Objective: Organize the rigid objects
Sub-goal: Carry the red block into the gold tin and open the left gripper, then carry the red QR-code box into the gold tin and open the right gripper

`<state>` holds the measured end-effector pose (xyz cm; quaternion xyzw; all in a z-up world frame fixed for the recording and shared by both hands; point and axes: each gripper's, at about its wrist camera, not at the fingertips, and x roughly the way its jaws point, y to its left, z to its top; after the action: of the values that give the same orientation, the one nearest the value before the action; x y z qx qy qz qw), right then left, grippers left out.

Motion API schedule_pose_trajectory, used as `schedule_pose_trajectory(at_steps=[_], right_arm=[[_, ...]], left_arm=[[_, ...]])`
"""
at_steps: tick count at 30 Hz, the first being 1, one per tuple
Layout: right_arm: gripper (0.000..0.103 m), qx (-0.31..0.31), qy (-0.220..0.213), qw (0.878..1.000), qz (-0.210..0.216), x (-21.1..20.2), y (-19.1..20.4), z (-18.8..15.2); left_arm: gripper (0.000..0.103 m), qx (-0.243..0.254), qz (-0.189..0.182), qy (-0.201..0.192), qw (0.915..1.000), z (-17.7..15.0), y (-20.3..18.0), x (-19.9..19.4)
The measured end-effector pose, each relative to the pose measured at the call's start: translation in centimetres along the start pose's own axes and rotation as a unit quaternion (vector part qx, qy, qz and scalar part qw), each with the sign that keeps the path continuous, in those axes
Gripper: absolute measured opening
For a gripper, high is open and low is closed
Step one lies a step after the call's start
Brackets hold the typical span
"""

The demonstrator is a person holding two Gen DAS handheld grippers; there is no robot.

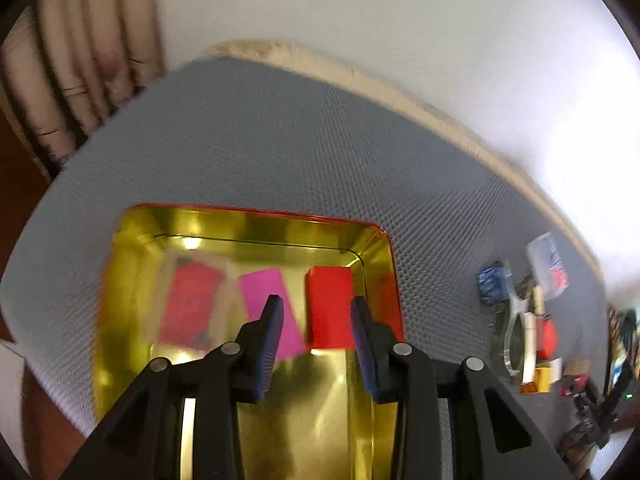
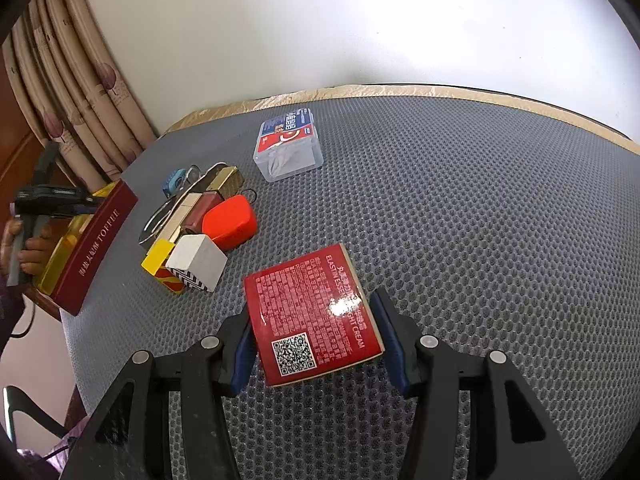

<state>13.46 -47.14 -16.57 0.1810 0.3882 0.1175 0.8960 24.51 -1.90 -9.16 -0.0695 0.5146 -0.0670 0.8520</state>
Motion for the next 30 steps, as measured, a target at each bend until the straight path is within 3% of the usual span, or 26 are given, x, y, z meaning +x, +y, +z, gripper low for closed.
schedule_pose_trajectory(at_steps=[5,10,16,21,26,30], right_arm=[[0.049,-0.016,0.011,1.000,-0.014,0.3,0.7,0.3],[0.049,-0.008,0.010,1.000,0.024,-1.2,3.7,1.0],[0.049,-0.066,-0.005,0.991,0.119,-2.9,15.1,4.3],[0.049,-0.111,0.021,0.973,0.201,-0.2,26.3,6.8],[0.048,-0.169,0.079,0.960,0.210,5.9,36.8,7.0],[0.048,-0.169,0.110,0.959,0.198,9.6,40.0,6.5]], left_arm=[[0.038,-0.045,0.043,-0.061,0.9962,-4.5,3.0,-6.3],[0.039,-0.086,0.086,-0.088,0.9886,-9.7,6.6,-10.3],[0.039,-0.134,0.126,-0.097,0.9781,-13.8,10.5,-11.5],[0.039,-0.131,0.153,-0.106,0.9738,-14.1,10.8,-11.4],[0.039,-0.125,0.153,-0.129,0.9717,-14.2,10.8,-12.3],[0.039,-0.140,0.139,-0.127,0.9721,-14.1,11.7,-12.3]])
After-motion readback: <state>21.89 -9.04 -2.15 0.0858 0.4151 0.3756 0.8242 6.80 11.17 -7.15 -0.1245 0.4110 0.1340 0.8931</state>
